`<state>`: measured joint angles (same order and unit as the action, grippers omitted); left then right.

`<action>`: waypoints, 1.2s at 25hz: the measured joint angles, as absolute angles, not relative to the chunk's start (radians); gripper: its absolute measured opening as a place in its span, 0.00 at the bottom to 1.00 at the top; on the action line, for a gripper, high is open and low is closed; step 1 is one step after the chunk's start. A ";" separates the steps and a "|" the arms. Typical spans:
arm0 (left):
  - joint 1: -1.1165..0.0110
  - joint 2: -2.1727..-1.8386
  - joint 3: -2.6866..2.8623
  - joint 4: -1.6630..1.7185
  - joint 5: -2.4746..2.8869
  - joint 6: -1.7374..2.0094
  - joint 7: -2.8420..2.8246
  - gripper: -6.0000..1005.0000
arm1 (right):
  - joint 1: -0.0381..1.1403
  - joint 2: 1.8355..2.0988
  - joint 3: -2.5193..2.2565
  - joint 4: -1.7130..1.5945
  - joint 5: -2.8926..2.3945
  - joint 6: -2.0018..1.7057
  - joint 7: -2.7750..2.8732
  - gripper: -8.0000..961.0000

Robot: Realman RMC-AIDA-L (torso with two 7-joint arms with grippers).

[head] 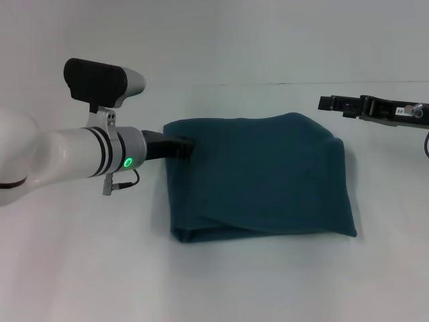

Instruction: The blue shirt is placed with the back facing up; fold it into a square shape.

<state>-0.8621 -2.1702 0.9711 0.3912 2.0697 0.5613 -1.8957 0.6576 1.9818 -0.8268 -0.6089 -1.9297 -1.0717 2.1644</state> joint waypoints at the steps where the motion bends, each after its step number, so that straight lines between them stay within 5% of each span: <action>1: -0.862 -2.170 0.971 0.391 2.070 0.558 -1.896 0.24 | 0.658 1.982 -0.827 -0.609 -1.930 -1.072 2.164 0.89; 9: -0.864 -2.169 0.971 0.390 2.069 0.551 -1.895 0.01 | 0.658 1.984 -0.827 -0.609 -1.930 -1.070 2.164 0.89; 30: -0.865 -2.169 0.971 0.457 2.062 0.500 -1.895 0.06 | 0.651 1.994 -0.827 -0.609 -1.929 -1.068 2.150 0.89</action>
<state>-0.8652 -2.1690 0.9705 0.4570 2.0615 0.5001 -1.8953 0.6507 1.9941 -0.8268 -0.6090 -1.9290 -1.0677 2.1501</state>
